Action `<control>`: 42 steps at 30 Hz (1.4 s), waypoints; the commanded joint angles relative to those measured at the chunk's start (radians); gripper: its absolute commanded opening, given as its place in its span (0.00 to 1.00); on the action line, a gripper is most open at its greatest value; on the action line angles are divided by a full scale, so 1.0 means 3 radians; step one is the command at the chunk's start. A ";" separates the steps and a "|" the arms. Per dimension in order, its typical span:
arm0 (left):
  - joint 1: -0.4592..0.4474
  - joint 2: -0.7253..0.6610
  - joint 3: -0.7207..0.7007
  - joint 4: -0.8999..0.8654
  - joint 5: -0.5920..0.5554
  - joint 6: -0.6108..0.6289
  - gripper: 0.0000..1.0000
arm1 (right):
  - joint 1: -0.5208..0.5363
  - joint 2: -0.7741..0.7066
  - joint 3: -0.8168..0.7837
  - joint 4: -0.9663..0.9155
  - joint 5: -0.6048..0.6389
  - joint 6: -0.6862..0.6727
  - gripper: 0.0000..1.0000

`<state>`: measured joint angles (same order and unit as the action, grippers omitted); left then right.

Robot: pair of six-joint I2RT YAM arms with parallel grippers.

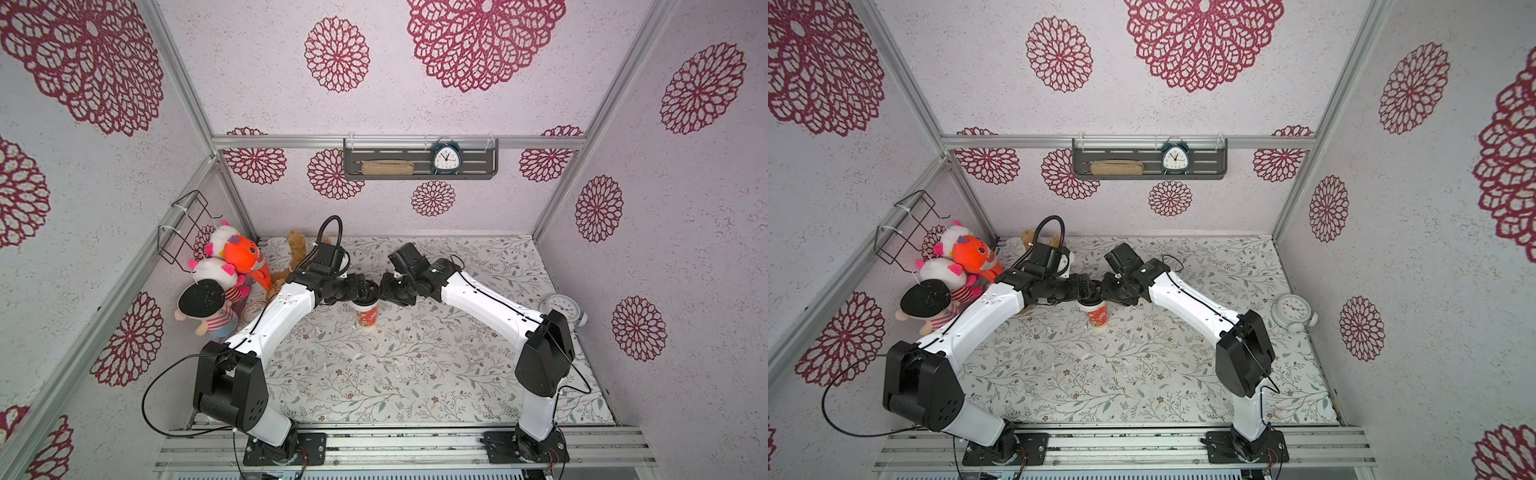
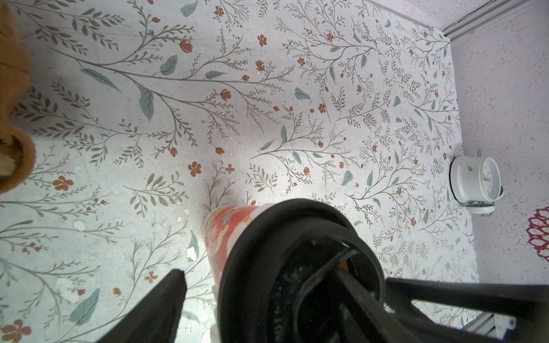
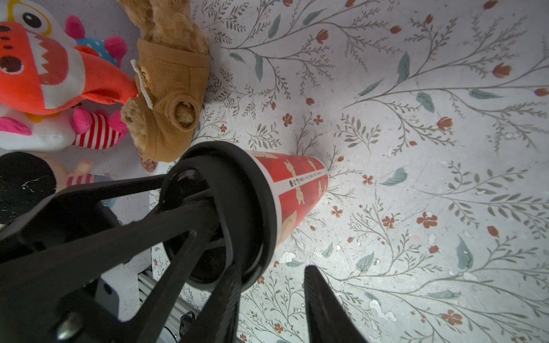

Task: Put the leak-proof paper on the milk tea cups
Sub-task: Secure the cup lid on the cup.

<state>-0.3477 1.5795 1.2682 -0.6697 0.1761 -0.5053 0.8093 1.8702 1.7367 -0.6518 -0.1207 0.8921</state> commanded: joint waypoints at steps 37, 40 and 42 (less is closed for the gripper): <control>-0.0007 0.0308 -0.0328 -0.1138 -0.0223 0.0190 0.80 | 0.0089 0.0276 -0.0057 -0.0259 0.0108 -0.0074 0.38; -0.0009 0.0308 -0.0336 -0.1130 -0.0219 0.0186 0.80 | 0.0089 0.0329 -0.0100 -0.0246 0.0095 -0.0069 0.37; -0.0008 0.0313 -0.0336 -0.1122 -0.0208 0.0185 0.80 | 0.0089 0.0341 -0.0080 -0.0236 0.0095 -0.0067 0.38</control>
<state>-0.3470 1.5795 1.2678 -0.6701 0.1787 -0.5049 0.8288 1.8874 1.7432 -0.6926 -0.0914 0.8841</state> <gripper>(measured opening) 0.798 0.376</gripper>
